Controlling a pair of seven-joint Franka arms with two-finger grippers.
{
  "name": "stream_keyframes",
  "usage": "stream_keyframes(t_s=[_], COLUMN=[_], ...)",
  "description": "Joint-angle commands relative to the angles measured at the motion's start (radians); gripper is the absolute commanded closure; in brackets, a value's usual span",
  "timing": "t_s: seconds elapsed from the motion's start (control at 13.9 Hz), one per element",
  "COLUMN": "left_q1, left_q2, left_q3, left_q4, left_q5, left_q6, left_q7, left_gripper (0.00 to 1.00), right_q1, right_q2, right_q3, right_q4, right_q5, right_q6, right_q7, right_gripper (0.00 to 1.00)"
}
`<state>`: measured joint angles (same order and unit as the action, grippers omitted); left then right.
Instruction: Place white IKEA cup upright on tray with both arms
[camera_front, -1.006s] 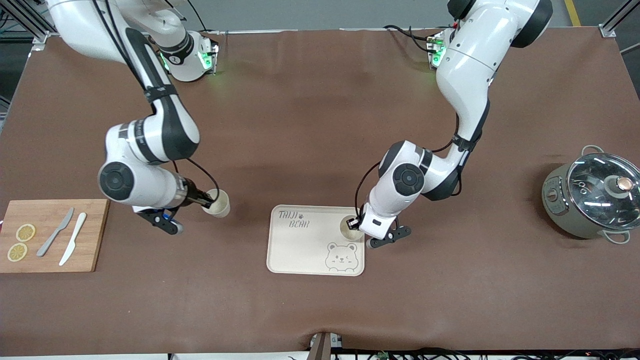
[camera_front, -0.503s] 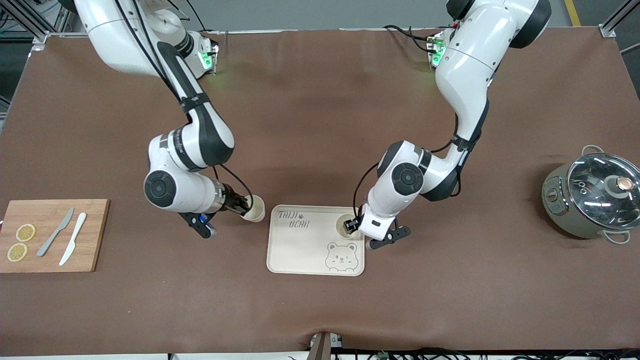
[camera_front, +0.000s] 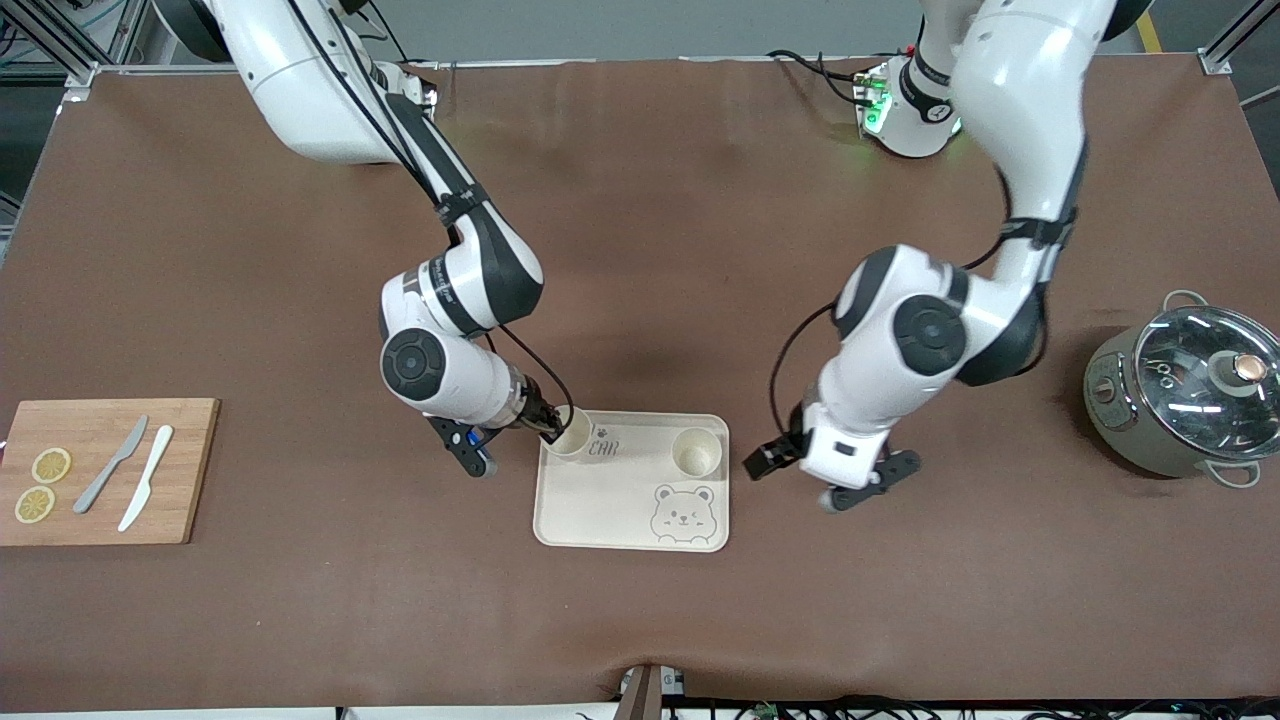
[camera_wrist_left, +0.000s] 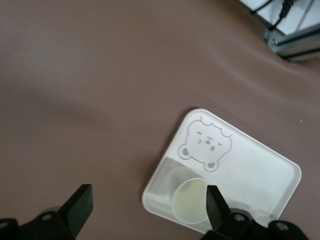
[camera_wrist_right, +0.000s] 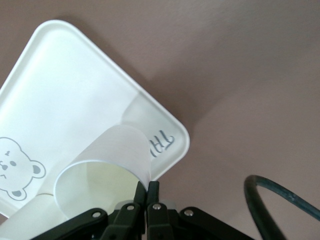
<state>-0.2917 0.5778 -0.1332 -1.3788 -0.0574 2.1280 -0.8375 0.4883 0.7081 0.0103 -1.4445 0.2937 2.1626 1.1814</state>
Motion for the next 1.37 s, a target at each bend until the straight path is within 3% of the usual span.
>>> stream_keyframes(t_s=[0.0, 0.14, 0.22, 0.29, 0.5, 0.65, 0.79, 0.93, 1.08, 1.29], left_q1=[0.067, 0.132, 0.160, 0.180, 0.265, 0.319, 0.357, 0.365, 0.365, 0.365], left_q2=[-0.091, -0.133, -0.151, -0.170, -0.220, -0.254, -0.288, -0.322, -0.357, -0.401], left_q3=[-0.003, -0.006, -0.008, -0.005, -0.003, -0.003, -0.003, -0.002, -0.005, -0.005], left_q4=[-0.032, -0.032, -0.032, -0.032, -0.032, -0.031, -0.031, -0.031, -0.031, -0.032], left_q5=[0.021, 0.021, 0.021, 0.021, 0.021, 0.022, 0.022, 0.049, 0.154, 0.168], left_q6=[-0.090, -0.143, -0.172, -0.201, -0.299, -0.368, -0.408, -0.436, -0.465, -0.528], left_q7=[0.082, 0.167, 0.195, 0.225, 0.330, 0.339, 0.340, 0.342, 0.405, 0.449], left_gripper=[0.00, 0.00, 0.00, 0.00, 0.00, 0.00, 0.00, 0.00, 0.00, 0.00], right_q1=[0.018, 0.016, 0.015, 0.012, 0.015, 0.010, -0.019, -0.065, -0.140, -0.175], right_q2=[0.042, 0.054, 0.054, 0.056, 0.048, 0.033, 0.014, -0.039, -0.108, -0.234], right_q3=[-0.010, -0.010, -0.010, -0.012, -0.015, -0.015, -0.013, -0.015, -0.007, -0.013], right_q4=[0.038, 0.038, 0.039, 0.039, 0.050, 0.082, 0.099, 0.127, 0.154, 0.145], right_q5=[0.004, 0.005, 0.005, 0.005, -0.001, -0.084, -0.103, -0.102, -0.099, -0.102], right_q6=[0.013, 0.023, 0.026, 0.028, 0.036, 0.022, -0.019, -0.130, -0.243, -0.409], right_q7=[0.014, 0.014, 0.012, 0.014, 0.004, -0.005, 0.000, -0.008, -0.029, -0.191], right_gripper=[1.00, 1.00, 0.87, 0.01, 0.00, 0.00, 0.00, 0.00, 0.00, 0.00])
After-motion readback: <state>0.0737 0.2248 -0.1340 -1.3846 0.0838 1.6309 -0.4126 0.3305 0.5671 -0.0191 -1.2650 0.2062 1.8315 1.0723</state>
